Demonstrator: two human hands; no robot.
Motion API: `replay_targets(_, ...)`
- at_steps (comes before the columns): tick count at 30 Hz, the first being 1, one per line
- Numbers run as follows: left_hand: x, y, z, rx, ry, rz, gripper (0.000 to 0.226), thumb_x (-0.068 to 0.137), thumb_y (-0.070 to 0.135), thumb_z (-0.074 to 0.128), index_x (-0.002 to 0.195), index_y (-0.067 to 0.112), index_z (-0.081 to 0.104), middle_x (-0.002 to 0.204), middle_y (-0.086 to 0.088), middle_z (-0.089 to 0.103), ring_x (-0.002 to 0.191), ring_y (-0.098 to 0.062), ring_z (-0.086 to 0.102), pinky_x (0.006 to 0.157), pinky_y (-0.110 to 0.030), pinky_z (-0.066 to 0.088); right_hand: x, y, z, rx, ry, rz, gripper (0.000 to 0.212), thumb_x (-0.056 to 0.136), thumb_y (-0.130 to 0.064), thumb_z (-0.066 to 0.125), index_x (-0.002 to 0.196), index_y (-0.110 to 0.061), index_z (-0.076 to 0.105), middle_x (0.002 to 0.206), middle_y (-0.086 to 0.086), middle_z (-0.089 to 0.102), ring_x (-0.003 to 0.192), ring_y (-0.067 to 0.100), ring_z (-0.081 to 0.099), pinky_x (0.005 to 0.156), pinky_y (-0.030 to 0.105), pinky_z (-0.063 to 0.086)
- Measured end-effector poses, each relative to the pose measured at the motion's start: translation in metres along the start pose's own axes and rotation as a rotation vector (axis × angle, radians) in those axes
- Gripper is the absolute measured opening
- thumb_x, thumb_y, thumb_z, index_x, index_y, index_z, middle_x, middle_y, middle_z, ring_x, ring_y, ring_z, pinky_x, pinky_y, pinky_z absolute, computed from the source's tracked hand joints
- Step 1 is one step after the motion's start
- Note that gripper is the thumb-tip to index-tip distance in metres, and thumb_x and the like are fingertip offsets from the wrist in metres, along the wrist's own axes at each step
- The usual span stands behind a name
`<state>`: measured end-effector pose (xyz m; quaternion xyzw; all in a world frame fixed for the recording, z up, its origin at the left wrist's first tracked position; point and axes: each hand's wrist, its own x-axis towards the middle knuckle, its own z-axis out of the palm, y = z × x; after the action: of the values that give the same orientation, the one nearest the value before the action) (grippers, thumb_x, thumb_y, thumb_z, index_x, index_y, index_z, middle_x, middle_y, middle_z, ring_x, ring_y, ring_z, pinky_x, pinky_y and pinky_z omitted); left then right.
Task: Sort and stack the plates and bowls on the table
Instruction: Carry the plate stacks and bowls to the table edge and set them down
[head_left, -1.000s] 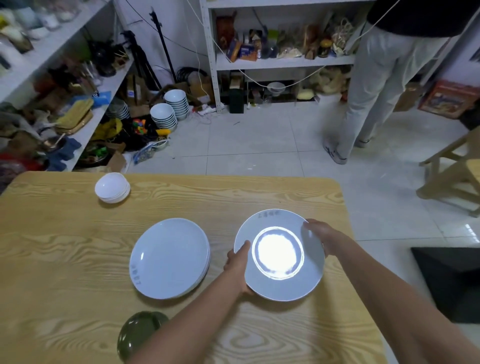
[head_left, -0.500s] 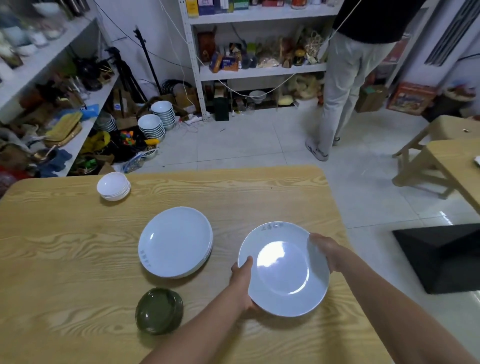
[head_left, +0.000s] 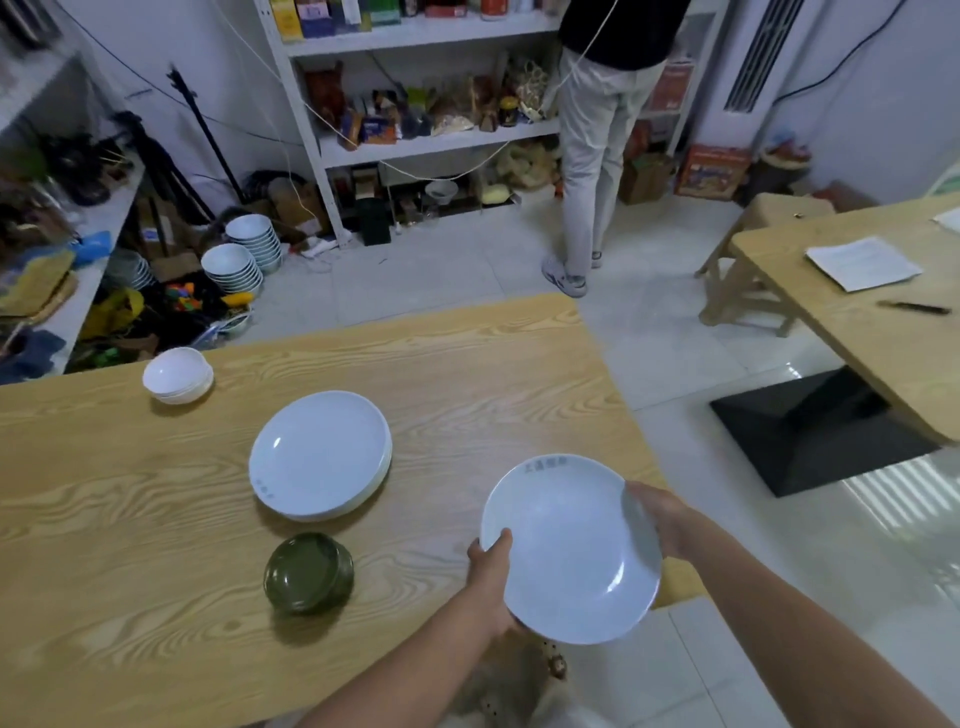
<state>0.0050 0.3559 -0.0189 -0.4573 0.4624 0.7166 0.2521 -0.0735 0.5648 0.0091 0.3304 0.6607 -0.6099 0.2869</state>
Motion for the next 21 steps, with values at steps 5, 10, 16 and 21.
replay_targets(5, -0.014, -0.009, 0.019, -0.031, -0.057, -0.099, 0.050, 0.091, 0.043, 0.053, 0.132, 0.052, 0.026, 0.130, -0.010, 0.049, 0.111, -0.046, 0.056, 0.086, -0.074, 0.041, -0.008, 0.012, -0.024, 0.087, 0.045, 0.003, 0.024, 0.096, -0.018, 0.051, 0.078, -0.004, 0.060, 0.072, 0.011, 0.058, 0.063, 0.026, 0.053, 0.057, 0.032, 0.043)
replay_targets(10, -0.020, -0.011, 0.051, -0.092, -0.131, -0.141, 0.052, 0.090, 0.048, 0.053, 0.135, 0.053, 0.027, 0.137, -0.009, 0.048, 0.116, -0.048, 0.054, 0.093, -0.072, 0.038, 0.000, 0.016, -0.054, 0.078, 0.103, -0.016, 0.022, 0.101, -0.019, 0.043, 0.101, 0.000, 0.055, 0.092, 0.016, 0.058, 0.081, 0.032, 0.055, 0.076, 0.036, 0.043)
replay_targets(16, -0.021, 0.002, 0.079, -0.036, -0.163, -0.109, 0.058, 0.094, 0.054, 0.042, 0.146, 0.030, 0.031, 0.142, -0.015, 0.046, 0.125, -0.046, 0.046, 0.103, -0.068, 0.031, 0.011, 0.011, -0.080, 0.104, 0.030, 0.002, 0.038, 0.103, -0.022, 0.039, 0.123, 0.007, 0.052, 0.103, 0.019, 0.060, 0.090, 0.034, 0.056, 0.068, 0.037, 0.044)
replay_targets(21, -0.021, 0.008, 0.087, -0.063, -0.130, -0.166, 0.057, 0.091, 0.060, 0.043, 0.135, 0.024, 0.048, 0.133, -0.019, 0.055, 0.120, -0.043, 0.051, 0.104, -0.062, 0.033, 0.017, 0.002, -0.083, 0.090, -0.014, 0.035, 0.040, 0.102, -0.028, 0.040, 0.125, 0.003, 0.052, 0.122, 0.021, 0.058, 0.113, 0.038, 0.056, 0.088, 0.042, 0.044)
